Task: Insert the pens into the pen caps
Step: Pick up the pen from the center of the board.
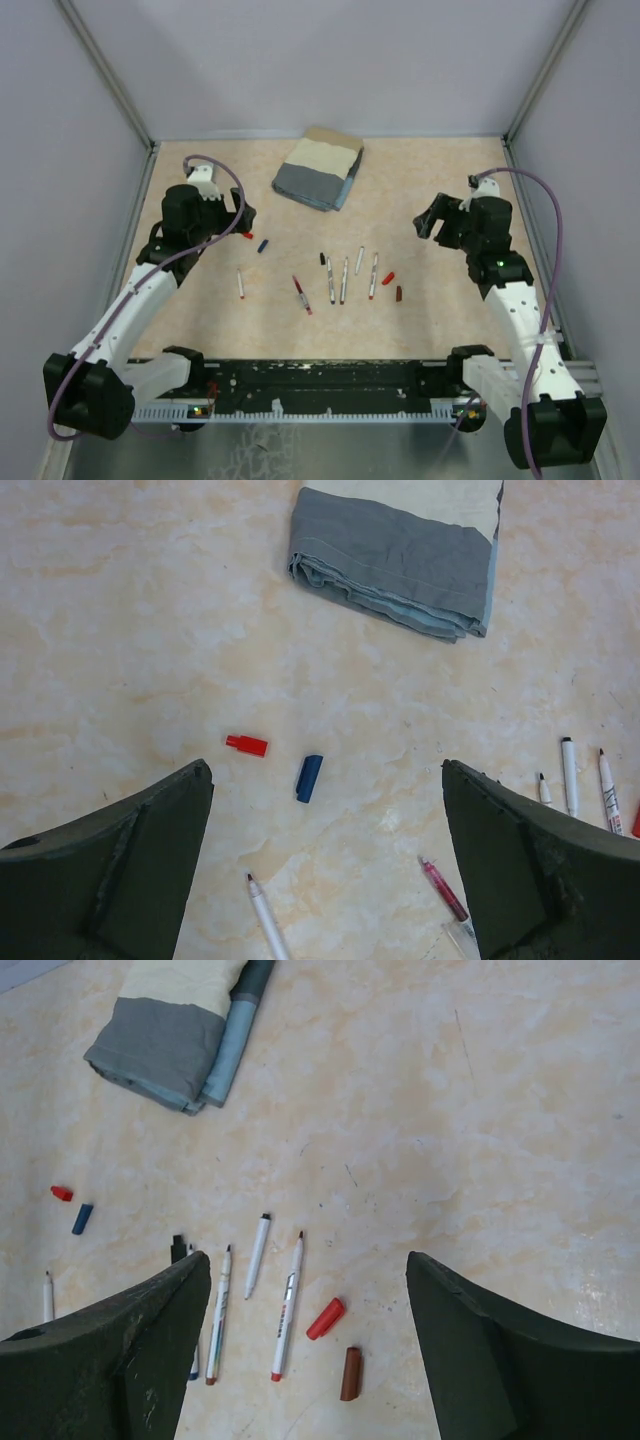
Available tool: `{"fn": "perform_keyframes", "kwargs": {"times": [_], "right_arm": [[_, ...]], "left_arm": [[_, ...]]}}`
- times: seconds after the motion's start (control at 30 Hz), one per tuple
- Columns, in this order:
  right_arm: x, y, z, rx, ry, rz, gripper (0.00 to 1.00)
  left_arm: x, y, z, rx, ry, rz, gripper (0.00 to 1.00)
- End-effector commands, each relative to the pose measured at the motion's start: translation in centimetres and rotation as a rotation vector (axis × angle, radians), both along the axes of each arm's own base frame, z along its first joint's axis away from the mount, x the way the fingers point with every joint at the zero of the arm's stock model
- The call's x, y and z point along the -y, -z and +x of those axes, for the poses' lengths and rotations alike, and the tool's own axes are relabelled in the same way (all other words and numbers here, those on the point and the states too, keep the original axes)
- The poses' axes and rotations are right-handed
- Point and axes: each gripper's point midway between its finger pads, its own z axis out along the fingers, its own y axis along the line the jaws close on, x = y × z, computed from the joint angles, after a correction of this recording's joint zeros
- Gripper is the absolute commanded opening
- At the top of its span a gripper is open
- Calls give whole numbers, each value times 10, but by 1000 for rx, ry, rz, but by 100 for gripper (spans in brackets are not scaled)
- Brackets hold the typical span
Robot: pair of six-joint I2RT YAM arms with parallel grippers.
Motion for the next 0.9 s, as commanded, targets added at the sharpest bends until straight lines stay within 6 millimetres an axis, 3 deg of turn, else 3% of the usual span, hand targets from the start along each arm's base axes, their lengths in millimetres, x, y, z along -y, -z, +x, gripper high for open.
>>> {"fn": "perform_keyframes", "kwargs": {"times": [0.0, 0.37, 0.6, 0.73, 0.87], "right_arm": [[8, -13, 4, 54, 42, -5, 79], [31, -3, -14, -49, 197, -24, 80], [26, 7, -18, -118, 145, -42, 79], [11, 15, -19, -180, 41, -36, 77], [-16, 16, -18, -191, -92, -4, 76]], "left_arm": [[-7, -11, 2, 40, -31, 10, 100], [-29, -14, 3, -11, -175, 21, 100], [-38, -14, -12, -20, -220, 14, 100], [-39, -8, -24, -44, -222, -1, 100], [-36, -1, -34, -72, -207, -21, 100]]}}
